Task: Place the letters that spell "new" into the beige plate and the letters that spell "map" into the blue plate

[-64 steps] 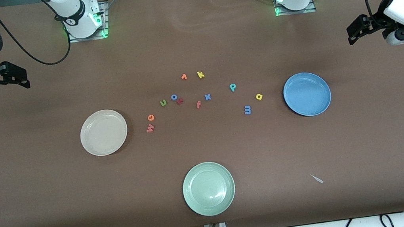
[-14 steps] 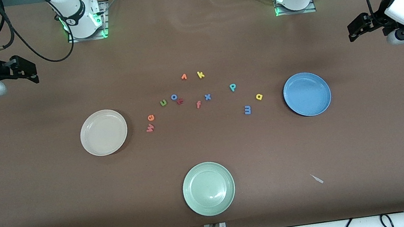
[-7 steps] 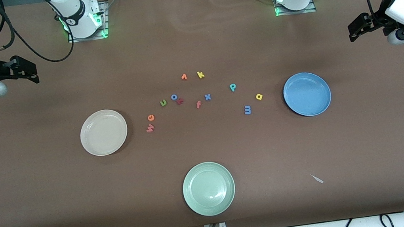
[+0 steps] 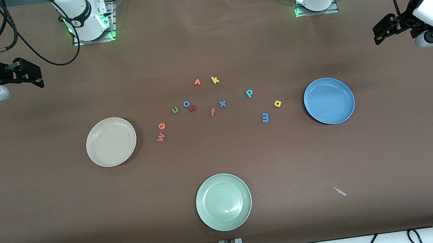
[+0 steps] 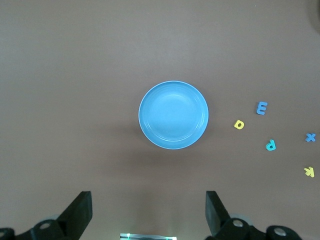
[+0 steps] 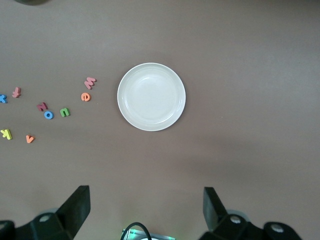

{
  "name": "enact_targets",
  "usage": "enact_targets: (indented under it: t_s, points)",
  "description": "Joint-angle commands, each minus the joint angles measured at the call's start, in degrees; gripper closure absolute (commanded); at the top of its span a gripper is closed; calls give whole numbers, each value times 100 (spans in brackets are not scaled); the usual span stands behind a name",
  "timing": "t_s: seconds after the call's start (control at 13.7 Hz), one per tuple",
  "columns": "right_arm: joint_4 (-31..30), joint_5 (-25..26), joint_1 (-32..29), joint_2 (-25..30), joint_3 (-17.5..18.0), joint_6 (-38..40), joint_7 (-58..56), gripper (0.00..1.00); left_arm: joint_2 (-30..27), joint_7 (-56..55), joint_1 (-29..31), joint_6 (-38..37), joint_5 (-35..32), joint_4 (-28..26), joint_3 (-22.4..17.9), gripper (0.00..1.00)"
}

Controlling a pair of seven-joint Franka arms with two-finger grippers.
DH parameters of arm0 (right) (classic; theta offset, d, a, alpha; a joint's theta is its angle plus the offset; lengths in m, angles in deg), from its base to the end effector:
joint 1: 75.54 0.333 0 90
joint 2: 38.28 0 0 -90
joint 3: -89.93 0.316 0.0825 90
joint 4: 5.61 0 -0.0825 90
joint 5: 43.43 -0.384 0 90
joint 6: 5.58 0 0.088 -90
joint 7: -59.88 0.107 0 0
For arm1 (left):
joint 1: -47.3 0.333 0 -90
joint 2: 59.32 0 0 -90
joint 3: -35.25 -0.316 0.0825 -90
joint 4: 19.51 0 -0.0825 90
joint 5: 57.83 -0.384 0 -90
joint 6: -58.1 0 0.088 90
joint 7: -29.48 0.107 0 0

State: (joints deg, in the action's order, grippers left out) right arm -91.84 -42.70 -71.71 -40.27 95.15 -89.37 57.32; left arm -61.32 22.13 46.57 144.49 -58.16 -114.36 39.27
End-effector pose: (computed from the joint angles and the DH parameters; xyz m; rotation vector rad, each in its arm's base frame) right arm 0.5476 0.0848 0.6269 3.1095 0.3148 -0.1196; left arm 0.5326 -0.0442 0.5987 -3.1159 -0.0711 0.1737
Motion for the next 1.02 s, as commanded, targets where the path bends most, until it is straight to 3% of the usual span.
enact_targets:
  t_s: [0.0, 0.95]
  points:
    - [-121, -108, -31, 173, 5, 47, 54, 0, 24, 137, 21, -114, -73, 125, 2, 0]
    - [-121, -214, -14, 164, 23, -50, 54, 0, 42, 85, 12, -79, -64, 134, 11, 0]
